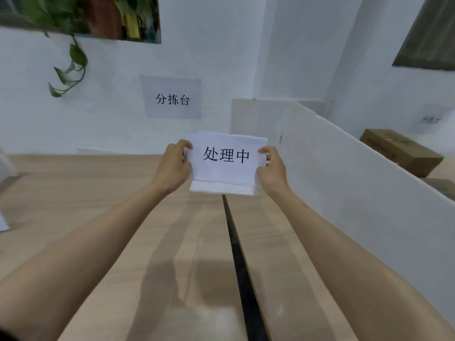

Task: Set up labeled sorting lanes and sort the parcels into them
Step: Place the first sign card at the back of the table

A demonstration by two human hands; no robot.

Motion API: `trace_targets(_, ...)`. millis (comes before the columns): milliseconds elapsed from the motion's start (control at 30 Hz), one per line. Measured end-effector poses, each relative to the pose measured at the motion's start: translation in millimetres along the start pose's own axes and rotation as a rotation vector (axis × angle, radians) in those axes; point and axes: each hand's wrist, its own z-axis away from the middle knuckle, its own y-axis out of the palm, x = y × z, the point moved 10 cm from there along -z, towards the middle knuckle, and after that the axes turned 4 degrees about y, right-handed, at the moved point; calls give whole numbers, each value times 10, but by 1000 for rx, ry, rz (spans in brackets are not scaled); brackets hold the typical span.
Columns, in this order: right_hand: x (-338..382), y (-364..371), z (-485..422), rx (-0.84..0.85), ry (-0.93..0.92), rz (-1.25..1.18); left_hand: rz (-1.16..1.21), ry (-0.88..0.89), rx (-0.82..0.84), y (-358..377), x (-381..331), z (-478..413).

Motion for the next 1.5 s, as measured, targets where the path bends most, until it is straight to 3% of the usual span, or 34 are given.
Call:
trace_targets(333,-606,254,-1026,34,4,102,-53,-20,-43,799,320,-641)
trace_targets(733,-1959,781,-2556,-44,76,223,-9,-124,87,2369,1354,-1731)
trace_targets(1067,-2951,1353,-3332,-9,207,66,54,-230,160,3313,2146,-2160)
trace_targets(1500,-3431,1520,-3866,-44,341,-86,359,-441,195,3959,2631,-2446)
